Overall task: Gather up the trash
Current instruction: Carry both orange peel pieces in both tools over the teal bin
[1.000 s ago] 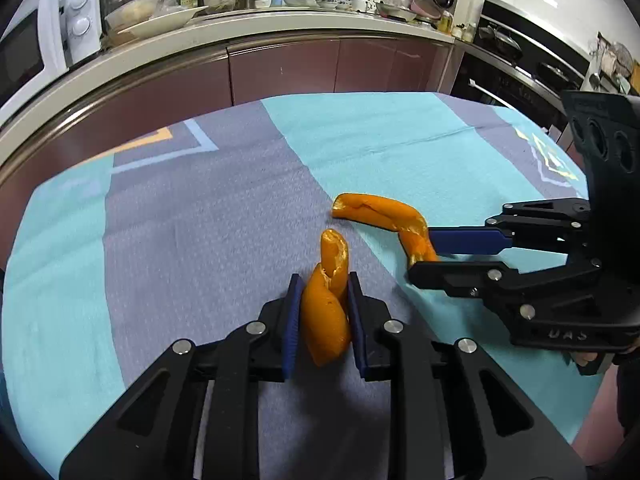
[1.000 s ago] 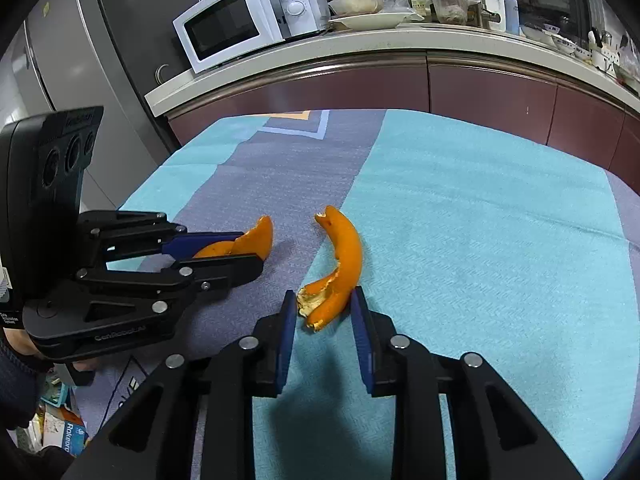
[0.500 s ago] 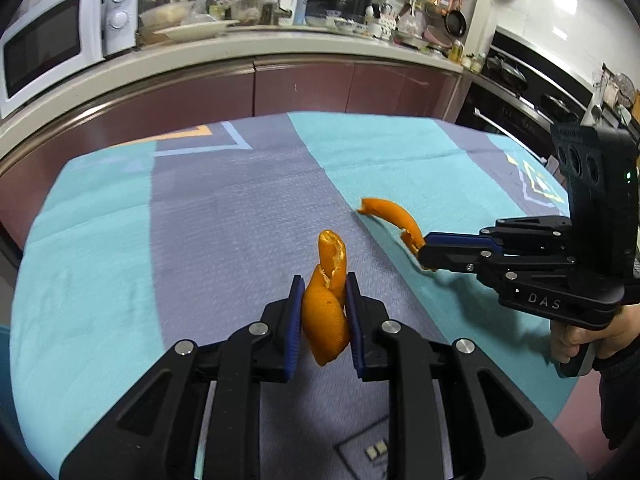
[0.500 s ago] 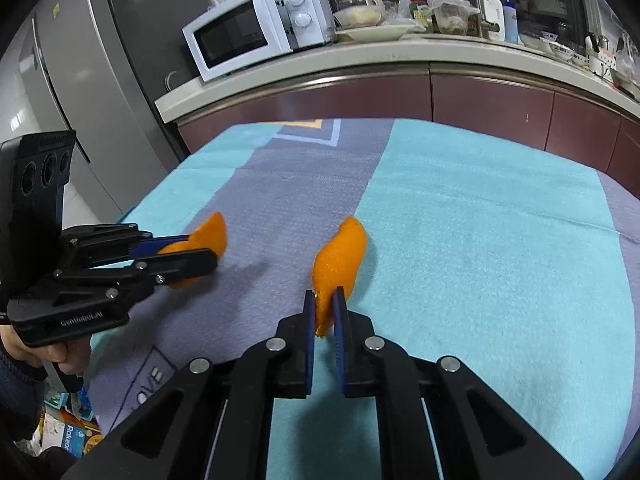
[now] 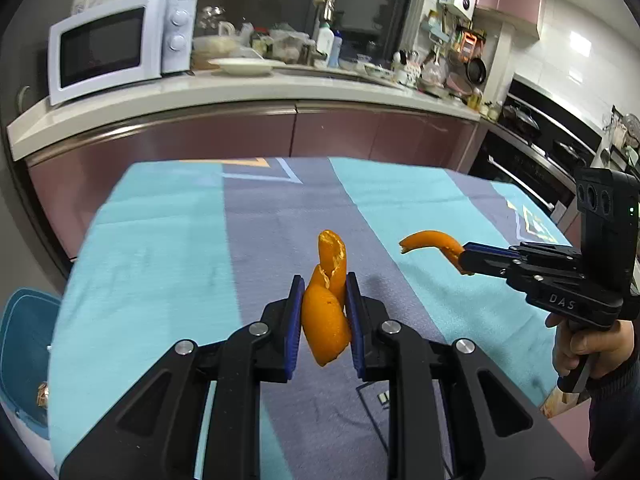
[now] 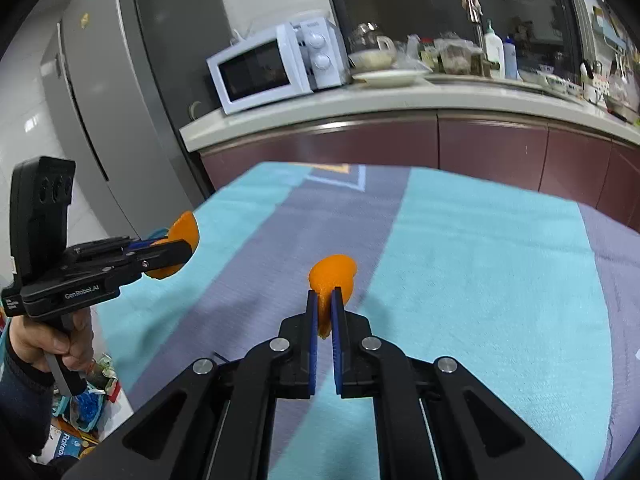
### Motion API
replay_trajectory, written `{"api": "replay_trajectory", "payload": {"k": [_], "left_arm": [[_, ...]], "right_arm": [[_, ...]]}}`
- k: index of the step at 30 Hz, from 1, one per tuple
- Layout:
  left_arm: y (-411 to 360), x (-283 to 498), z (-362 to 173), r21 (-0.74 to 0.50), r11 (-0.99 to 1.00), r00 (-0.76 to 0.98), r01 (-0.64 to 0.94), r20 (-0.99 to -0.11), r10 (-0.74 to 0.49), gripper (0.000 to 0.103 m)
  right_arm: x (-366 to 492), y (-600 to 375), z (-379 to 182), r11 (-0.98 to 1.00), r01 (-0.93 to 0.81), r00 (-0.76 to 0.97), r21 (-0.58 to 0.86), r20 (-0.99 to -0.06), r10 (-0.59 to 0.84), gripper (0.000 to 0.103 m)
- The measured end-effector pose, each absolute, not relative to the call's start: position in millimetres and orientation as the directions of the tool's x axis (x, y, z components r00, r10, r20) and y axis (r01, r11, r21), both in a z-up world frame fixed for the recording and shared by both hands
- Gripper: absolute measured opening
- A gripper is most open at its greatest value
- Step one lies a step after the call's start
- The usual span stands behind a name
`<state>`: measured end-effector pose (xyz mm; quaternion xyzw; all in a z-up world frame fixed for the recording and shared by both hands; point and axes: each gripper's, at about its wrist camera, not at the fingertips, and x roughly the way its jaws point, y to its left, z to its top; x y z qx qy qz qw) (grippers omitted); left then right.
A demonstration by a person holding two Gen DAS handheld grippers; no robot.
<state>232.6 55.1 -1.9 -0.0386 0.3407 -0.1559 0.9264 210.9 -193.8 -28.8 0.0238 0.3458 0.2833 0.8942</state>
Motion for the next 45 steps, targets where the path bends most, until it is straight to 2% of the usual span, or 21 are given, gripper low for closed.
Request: {"api": "replay_trajectory", "payload": {"k": [16, 28, 45], "left_arm": [[149.2, 167.6, 32.1, -0.153, 0.984, 0.809, 0.091, -0.565, -0.163, 0.021], [241.3, 118.2, 36.8, -0.118, 0.986, 0.827, -0.114, -0.561, 0.029, 0.021], [353.6, 117.4, 15.3, -0.079, 0.938, 0.762, -0.337, -0.609, 0.222, 0.021]], "right_arm": [[176.2, -133.4, 25.8, 0.761, -0.617, 0.604, 0.200, -0.499, 0.621, 0.005], [168.0, -31.2, 50.3, 0.604, -0.773, 0.476, 0.195, -0.451, 0.755, 0.005], [202.3, 107.5, 44.8, 0.438, -0.866, 0.279, 0.241, -0.493, 0.824, 0.004]]}}
